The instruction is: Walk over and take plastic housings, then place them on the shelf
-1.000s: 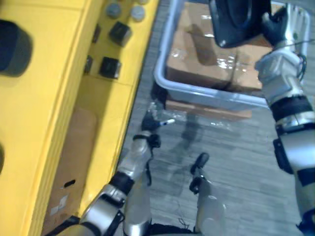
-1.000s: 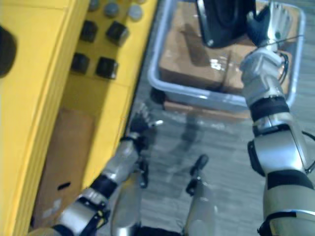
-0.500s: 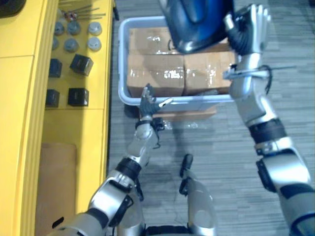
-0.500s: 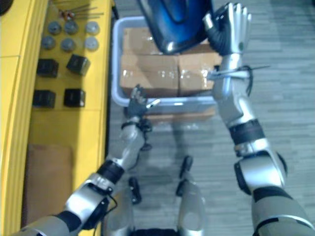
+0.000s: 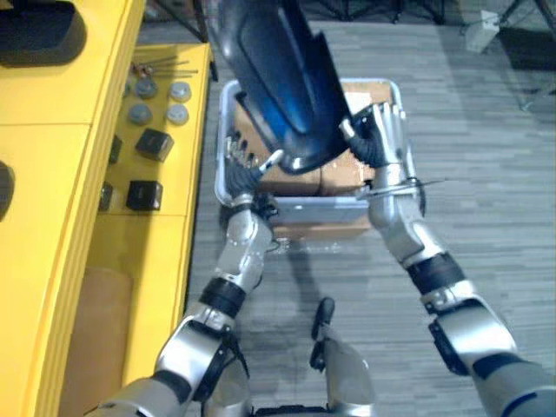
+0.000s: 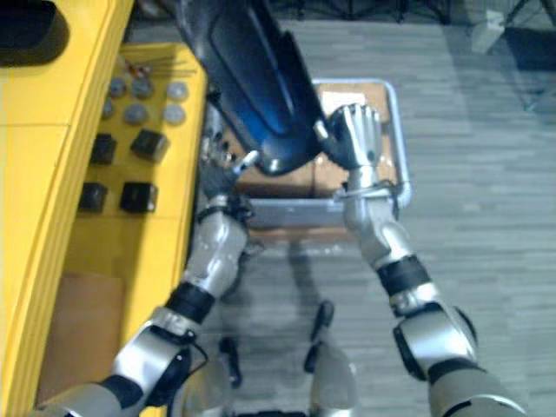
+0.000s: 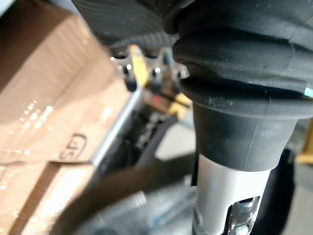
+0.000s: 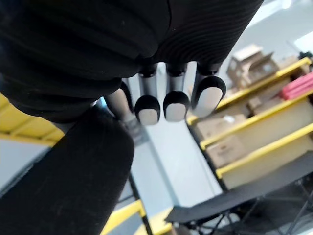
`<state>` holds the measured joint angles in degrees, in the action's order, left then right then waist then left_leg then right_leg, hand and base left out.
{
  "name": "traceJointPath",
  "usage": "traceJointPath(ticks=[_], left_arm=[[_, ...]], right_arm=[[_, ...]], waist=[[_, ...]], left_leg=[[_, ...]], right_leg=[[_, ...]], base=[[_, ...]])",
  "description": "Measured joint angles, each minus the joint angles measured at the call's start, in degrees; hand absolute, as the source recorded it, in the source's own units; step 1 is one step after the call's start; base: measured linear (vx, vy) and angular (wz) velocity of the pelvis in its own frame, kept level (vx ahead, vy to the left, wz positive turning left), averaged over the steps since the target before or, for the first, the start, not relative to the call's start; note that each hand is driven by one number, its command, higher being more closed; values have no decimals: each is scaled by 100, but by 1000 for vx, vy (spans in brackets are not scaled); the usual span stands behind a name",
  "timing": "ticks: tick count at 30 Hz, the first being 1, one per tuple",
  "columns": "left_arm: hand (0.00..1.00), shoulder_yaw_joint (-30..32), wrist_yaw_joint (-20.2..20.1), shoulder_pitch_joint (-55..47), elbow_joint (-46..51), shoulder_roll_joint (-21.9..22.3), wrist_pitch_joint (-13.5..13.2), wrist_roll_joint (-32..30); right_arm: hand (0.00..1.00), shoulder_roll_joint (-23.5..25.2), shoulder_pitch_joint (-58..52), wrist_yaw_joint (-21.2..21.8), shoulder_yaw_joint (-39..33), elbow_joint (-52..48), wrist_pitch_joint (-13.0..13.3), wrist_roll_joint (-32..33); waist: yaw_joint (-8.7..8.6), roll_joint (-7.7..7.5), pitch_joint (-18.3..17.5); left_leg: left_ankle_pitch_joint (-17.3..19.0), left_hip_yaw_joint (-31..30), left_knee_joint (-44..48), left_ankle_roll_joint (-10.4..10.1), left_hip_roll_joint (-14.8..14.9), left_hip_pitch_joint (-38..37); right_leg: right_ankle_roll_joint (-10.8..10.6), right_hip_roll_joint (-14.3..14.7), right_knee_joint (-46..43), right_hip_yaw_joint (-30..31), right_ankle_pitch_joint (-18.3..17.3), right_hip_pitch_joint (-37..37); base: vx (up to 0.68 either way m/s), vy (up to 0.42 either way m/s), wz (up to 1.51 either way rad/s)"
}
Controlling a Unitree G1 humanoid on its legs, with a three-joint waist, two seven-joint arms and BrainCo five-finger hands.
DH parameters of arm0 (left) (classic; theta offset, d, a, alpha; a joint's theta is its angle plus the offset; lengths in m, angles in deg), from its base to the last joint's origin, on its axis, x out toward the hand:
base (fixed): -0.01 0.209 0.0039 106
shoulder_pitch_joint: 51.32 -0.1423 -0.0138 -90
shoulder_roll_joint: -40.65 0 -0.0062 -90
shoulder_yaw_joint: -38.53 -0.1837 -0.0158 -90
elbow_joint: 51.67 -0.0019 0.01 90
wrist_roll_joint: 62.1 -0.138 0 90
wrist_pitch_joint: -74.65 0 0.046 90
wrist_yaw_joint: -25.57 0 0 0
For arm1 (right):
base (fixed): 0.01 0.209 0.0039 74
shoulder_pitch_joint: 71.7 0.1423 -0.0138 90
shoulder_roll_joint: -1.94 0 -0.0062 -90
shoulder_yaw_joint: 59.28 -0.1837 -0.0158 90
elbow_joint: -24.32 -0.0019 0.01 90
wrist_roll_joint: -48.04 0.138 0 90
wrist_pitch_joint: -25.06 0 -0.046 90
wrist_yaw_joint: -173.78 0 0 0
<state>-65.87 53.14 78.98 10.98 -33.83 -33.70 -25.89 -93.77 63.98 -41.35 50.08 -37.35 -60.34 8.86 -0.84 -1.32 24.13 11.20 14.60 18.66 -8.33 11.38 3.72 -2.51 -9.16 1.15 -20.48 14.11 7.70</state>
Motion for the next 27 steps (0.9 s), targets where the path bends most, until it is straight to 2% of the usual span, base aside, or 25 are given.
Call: traceJointPath(ticks=[3, 5, 11, 15, 21, 27], left_arm=[[0, -44, -287, -15, 48, 7, 15, 393], [0, -45, -361, -26, 90, 17, 84, 399], [0, -100, -360, -52, 166, 82, 341, 399], [0, -113, -351, -176, 166, 81, 488, 399], [0, -201, -308, -221, 168, 86, 713, 392], [0, -178, -231, -243, 166, -42, 724, 391]], right_arm=[[100, 6, -37, 1, 120, 210, -98, 3], [100, 8, -83, 1, 147, 224, -107, 3], [100, -5, -210, 0, 205, 243, -105, 10], [100, 5, -259, 0, 229, 264, -48, 7], [100, 128, -417, -12, 304, 167, 339, 4], [100, 135, -737, 21, 317, -421, 631, 14]], waist=[[17, -1, -41], [24, 0, -82], [28, 1, -97], [48, 4, -251], [107, -3, -424], [123, -3, -424]], left_leg=[[-1, -13, -23, 2, -11, -164], [2, -25, -17, 2, -17, -158], [3, -160, 13, 1, -8, -72], [2, -155, 9, 0, -11, -57], [3, -141, -11, 0, -21, -65], [4, -86, 6, 1, -24, -79]], right_leg=[[-23, 5, 123, -31, 24, -237], [-26, 2, 151, -54, 26, -257], [-19, 16, 193, -158, 32, -292], [-22, 27, 255, -158, 77, -292], [-25, 27, 285, -144, 94, -291], [-13, 32, 331, -89, 144, -294]], base=[[5, 27, 5], [-14, 5, 2], [-23, 1, 7], [23, 18, 0], [23, 29, 0], [-20, 30, -5]])
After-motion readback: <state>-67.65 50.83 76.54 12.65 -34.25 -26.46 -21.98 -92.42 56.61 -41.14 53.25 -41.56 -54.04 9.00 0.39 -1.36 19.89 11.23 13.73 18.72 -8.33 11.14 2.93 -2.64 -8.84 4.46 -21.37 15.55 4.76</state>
